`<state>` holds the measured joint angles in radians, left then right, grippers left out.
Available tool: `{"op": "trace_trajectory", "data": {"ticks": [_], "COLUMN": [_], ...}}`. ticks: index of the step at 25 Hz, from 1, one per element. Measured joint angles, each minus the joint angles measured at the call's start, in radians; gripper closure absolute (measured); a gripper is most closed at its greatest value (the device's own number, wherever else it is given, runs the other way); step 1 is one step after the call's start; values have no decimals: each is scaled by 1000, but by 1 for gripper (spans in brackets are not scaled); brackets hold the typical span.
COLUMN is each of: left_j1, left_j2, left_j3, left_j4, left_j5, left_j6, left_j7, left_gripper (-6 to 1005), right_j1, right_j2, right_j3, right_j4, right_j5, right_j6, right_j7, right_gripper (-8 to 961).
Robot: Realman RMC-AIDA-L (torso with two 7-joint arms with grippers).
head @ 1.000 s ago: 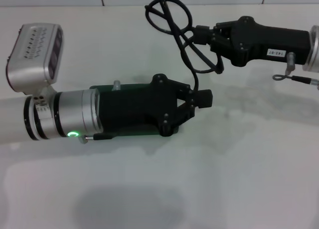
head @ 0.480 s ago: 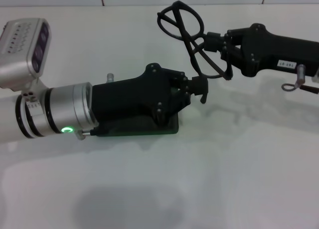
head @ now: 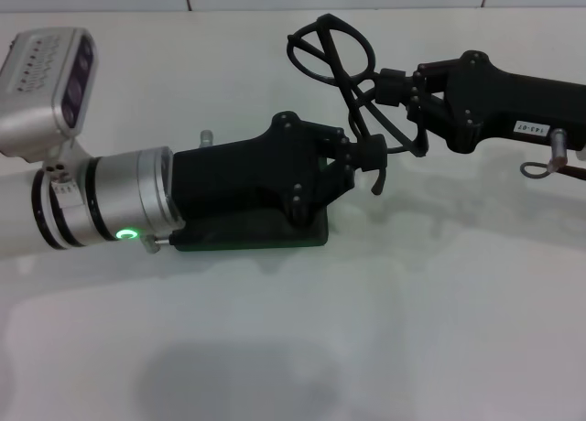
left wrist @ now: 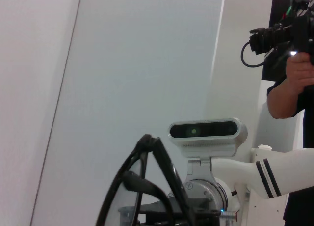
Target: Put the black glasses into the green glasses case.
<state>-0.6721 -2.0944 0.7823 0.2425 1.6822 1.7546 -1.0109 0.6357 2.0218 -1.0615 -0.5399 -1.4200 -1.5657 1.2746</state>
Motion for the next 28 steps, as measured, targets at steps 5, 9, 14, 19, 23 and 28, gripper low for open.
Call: {"op": "trace_trajectory", "data": {"ticks": [5, 9, 14, 19, 23, 28], "left_j1": [-8, -13, -17, -19, -20, -20], "left_j2": [-2, -3, -3, -3, -2, -2], "left_j3": [0, 0, 0, 0, 0, 0], "left_j4": [0, 0, 0, 0, 0, 0], "left_j5": [0, 0, 0, 1, 1, 1], "left_j6": [-3, -4, -6, -7, -7, -7], "left_j7": [0, 0, 0, 0, 0, 1], "left_gripper": [999, 999, 1000, 1000, 999, 999], "right_j1": [7, 12, 12, 12, 12, 12], "right_j2": [1, 2, 3, 3, 3, 3], "right_j3": [0, 0, -3, -3, -3, -3], "right_j4": [0, 0, 0, 0, 0, 0], "right_j5": [0, 0, 0, 0, -1, -6], "right_j6": [-21, -39, -53, -66, -70, -72], "right_j7": [-4, -7, -9, -9, -9, -9], "right_gripper": [904, 902, 900, 898, 896, 893]}}
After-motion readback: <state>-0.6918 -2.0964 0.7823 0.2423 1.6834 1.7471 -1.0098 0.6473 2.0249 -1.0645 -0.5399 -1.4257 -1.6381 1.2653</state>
